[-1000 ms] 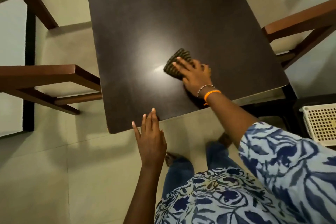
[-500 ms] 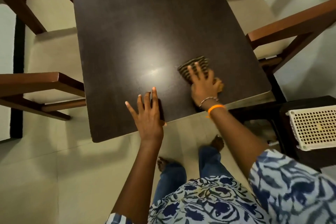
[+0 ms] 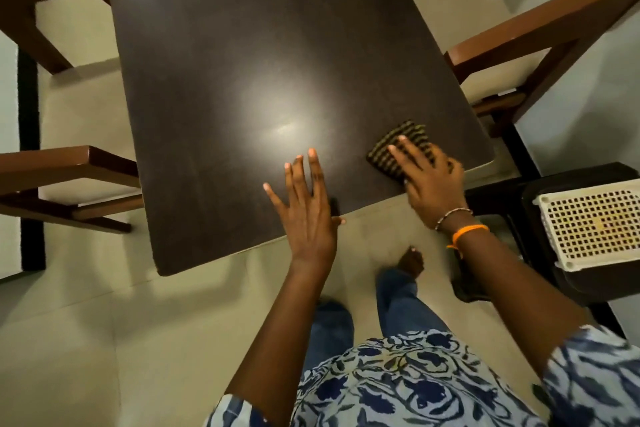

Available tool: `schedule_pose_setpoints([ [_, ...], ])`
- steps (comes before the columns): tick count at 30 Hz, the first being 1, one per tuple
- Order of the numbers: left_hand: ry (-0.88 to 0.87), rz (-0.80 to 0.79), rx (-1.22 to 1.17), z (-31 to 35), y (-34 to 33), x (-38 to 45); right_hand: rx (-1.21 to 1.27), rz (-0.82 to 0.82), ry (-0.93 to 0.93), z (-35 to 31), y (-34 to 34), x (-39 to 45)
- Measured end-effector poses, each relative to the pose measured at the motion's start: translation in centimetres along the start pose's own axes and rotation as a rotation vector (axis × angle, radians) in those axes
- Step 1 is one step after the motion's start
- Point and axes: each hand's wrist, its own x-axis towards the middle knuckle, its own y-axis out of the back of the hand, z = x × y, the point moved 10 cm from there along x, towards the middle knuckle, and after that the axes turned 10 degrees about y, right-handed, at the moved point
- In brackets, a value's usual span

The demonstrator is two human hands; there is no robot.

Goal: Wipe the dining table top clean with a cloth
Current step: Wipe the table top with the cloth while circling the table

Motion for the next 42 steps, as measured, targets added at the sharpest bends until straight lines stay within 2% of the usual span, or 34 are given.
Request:
schedule_pose_setpoints([
  [3, -0.086, 0.02, 0.018, 3.4, 0.2, 0.5, 0.0, -0.046, -0.173, 6.4, 0.7, -1.1],
  [5, -0.077, -0.002, 0.028, 4.9, 0.1, 1.1, 0.0, -0.083, -0.198, 7.6, 0.6, -1.1],
  [10, 0.001, -0.083, 0.044, 7.8, -1.1, 2.8, -0.048, -0.092, -0.166, 7.3, 0.4, 1.0],
  [16, -0.014, -0.156, 0.084, 11.9, -2.8, 4.4, -0.006, -0.075, -0.082, 8.1, 0.8, 8.4],
  [23, 0.028, -0.195, 0.141, 12.2, -3.8, 4.9, 0.013, -0.078, -0.058, 9.9, 1.8, 18.3],
  [27, 0.094, -0.2, 0.134, 12.5, -3.9, 3.8, 0.013, -0.088, -0.099, 9.8, 1.8, 20.3],
  [32, 0.137, -0.192, 0.146, 13.0, -3.6, 3.3, -0.003, -0.121, -0.018, 9.5, 2.5, 19.3],
  [37, 0.113, -0.186, 0.211, 13.4, -3.5, 2.8, -0.01, -0.121, 0.065, 9.5, 2.0, 12.0],
  [42, 0.06, -0.199, 0.263, 14.3, -3.6, 3.1, 0.019, -0.135, 0.019, 11.0, 1.6, 7.5],
])
